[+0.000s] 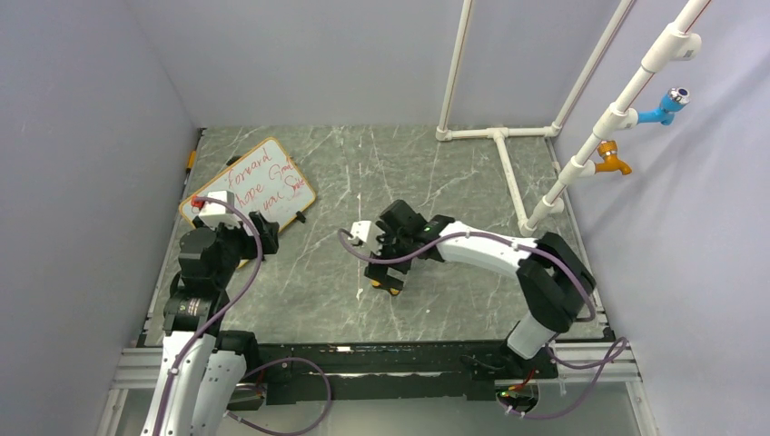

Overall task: Erase the whiteboard
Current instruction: Pick up the whiteboard eraser from the center of the board.

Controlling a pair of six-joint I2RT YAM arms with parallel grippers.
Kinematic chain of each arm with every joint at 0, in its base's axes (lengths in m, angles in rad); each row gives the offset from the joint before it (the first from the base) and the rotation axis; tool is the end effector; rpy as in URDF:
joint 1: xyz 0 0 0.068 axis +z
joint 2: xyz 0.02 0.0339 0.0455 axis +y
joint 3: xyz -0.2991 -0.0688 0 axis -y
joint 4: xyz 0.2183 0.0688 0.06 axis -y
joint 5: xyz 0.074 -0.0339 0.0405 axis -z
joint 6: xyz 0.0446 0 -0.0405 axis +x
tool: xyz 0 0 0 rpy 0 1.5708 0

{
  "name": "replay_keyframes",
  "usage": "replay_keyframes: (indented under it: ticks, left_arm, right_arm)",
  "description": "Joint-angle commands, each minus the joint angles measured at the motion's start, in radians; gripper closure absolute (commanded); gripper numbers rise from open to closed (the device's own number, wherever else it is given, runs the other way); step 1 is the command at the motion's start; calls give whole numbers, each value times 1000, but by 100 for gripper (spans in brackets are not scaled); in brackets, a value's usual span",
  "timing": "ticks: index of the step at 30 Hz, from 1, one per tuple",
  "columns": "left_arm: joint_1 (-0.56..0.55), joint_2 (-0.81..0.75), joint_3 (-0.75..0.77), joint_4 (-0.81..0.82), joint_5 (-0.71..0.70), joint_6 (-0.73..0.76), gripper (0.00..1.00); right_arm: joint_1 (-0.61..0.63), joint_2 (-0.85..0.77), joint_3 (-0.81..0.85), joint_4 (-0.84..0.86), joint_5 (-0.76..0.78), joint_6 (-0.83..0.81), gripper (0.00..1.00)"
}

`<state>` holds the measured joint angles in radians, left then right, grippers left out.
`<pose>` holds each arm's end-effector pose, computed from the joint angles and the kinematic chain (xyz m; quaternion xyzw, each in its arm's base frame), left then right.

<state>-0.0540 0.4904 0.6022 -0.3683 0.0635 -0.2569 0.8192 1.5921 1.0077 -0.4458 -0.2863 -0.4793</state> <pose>0.0808 -0.0072 0.3083 -0.0609 0.7892 -0.1194 0.5993 0.1968 0.2290 0.2420 -0.6070 0.7367 0.1802 0.2372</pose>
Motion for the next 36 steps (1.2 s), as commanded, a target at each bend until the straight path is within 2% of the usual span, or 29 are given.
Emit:
replay_keyframes:
  ticks: [1, 5, 11, 18, 21, 25, 28, 36]
  left_arm:
    - [-1, 9, 34, 0, -5, 0, 1]
    - [-1, -8, 29, 2, -8, 2, 1]
    - [-1, -10, 32, 2, -6, 9, 1]
    - [-1, -10, 30, 3, -9, 10, 1]
    - [-1, -11, 31, 4, -12, 9, 1]
    - [-1, -8, 30, 5, -15, 10, 1]
    - [-1, -5, 31, 5, -17, 12, 0]
    - [-1, -5, 26, 13, -29, 5, 2]
  right_arm:
    - [53, 81, 89, 72, 70, 107, 1]
    - [85, 118, 85, 68, 112, 110, 7]
    - [93, 148, 91, 34, 148, 113, 33]
    - [95, 147, 84, 3, 154, 110, 52]
    - [94, 155, 93, -15, 138, 112, 52]
    - [93, 150, 95, -31, 135, 114, 47]
    - [93, 145, 92, -36, 137, 116, 48]
    - [95, 168, 98, -39, 118, 116, 68]
